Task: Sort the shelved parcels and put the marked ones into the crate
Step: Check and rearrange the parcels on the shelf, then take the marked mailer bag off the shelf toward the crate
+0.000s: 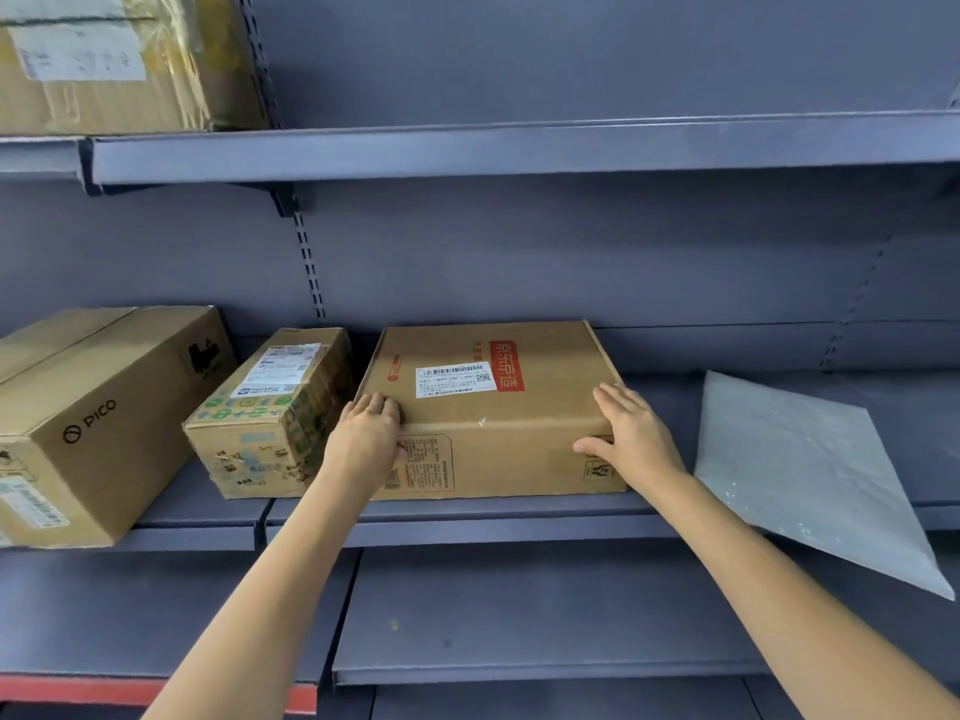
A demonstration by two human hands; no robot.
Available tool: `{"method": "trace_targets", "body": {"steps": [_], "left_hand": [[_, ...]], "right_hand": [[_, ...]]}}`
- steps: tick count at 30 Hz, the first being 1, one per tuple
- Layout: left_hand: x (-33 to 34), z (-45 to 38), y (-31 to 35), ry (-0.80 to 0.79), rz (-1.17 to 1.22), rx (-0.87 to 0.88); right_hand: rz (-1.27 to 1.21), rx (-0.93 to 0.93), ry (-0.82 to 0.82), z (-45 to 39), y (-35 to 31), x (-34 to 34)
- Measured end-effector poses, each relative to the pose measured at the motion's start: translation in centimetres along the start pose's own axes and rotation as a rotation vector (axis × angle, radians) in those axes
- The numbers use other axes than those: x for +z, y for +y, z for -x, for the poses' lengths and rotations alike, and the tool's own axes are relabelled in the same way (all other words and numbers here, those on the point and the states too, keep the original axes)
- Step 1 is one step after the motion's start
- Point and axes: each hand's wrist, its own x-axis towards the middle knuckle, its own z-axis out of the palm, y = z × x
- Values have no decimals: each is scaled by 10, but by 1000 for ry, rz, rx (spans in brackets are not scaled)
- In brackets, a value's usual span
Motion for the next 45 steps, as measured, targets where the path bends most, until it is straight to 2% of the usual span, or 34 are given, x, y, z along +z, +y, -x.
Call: {"method": "trace_targets", "body": {"steps": [11, 18, 20, 24, 29, 36, 40, 45], "left_hand": [[5, -4, -1, 31, -7, 4], [-14, 0, 11, -76, 38, -46], [-18, 6, 15, -38, 89, -8], [-6, 28, 39, 116, 187, 205], [2, 32, 92, 147, 219, 327], [1, 31, 154, 197, 301, 429], [5, 33, 176, 173, 333, 437], [13, 40, 193, 148, 357, 439]], "right_hand": [[12, 12, -16, -7, 2, 3], [56, 5, -51, -1, -1, -5], [-29, -21, 7, 11, 3, -9], [-110, 3, 114, 47, 34, -5], [17, 138, 47, 83, 100, -6], [347, 274, -65, 100, 160, -23], [359, 377, -162, 103, 181, -27], [387, 347, -184, 106, 192, -22]]}}
